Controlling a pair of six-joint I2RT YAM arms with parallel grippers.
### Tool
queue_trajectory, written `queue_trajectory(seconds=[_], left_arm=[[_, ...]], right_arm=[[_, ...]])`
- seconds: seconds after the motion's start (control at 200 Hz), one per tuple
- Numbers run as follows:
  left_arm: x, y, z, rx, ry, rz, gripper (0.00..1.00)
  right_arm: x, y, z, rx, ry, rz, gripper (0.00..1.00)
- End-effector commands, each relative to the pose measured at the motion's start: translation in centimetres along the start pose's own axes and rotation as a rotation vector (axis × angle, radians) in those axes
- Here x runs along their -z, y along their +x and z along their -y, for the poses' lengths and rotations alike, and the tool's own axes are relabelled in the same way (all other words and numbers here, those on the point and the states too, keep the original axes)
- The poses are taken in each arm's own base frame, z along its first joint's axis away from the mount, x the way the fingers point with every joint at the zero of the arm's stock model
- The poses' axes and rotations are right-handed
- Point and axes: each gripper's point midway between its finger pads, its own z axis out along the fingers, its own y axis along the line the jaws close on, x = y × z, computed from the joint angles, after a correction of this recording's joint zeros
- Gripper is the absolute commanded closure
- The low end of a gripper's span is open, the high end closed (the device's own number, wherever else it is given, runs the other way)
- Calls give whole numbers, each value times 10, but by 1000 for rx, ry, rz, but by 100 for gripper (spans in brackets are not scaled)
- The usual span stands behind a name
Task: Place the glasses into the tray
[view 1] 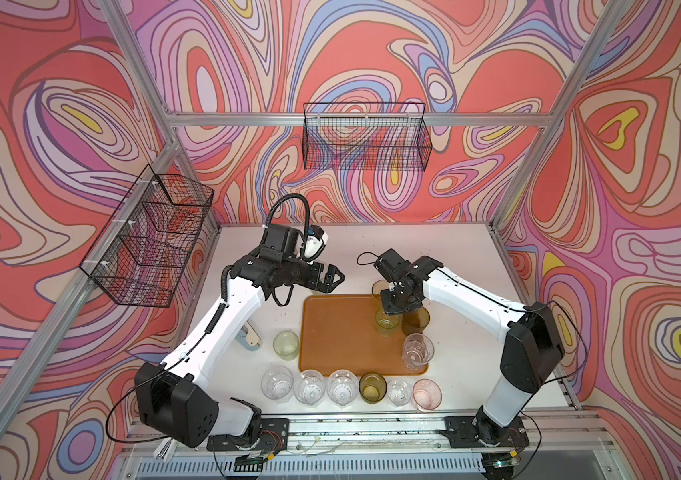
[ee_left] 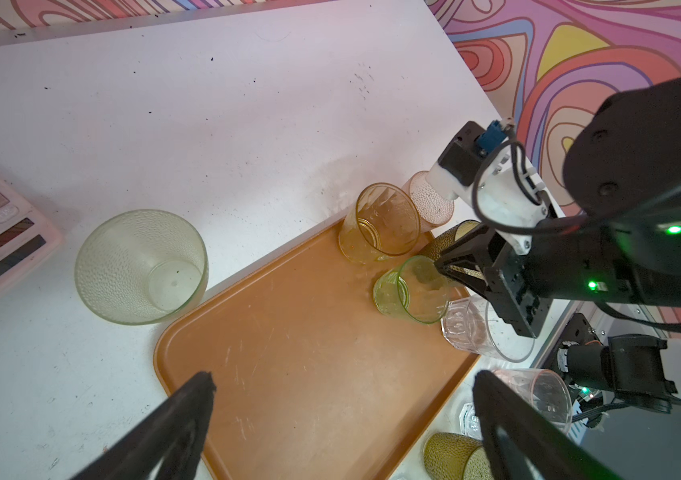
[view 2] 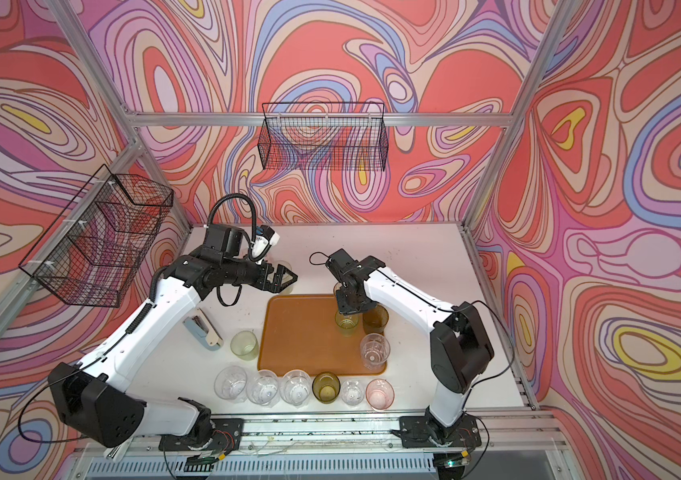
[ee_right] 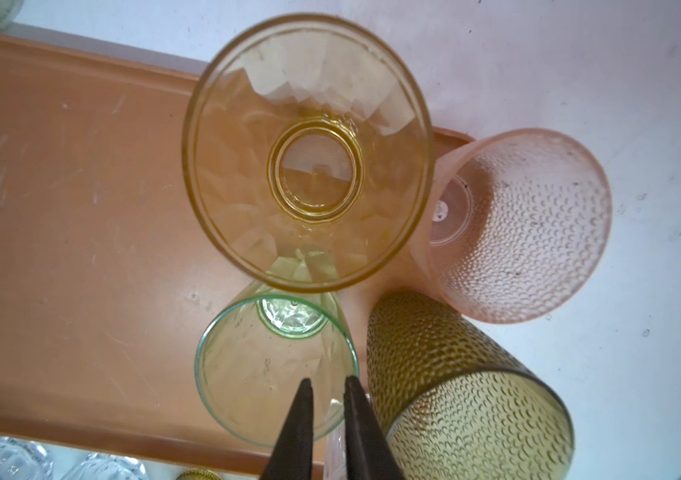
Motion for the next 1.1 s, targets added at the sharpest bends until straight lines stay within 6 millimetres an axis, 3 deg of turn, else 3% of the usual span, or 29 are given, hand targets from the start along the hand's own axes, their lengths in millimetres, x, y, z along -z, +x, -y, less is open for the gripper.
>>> queue_trajectory(seconds=[0.0, 0.225, 0.551, 1.092], left_arm=[[7, -4, 8, -27, 10, 9, 0], [8, -5, 6, -32, -1, 11, 0], [5, -3, 4, -27, -6, -2, 0], [13, -6, 19, -8, 51, 10, 0]], right_arm=[[29, 0, -1, 4, -24, 28, 84], [57, 17, 10, -8, -14, 21, 79], [91, 63, 33, -75, -9, -40, 73], [90, 142, 59, -229, -27, -155, 62]])
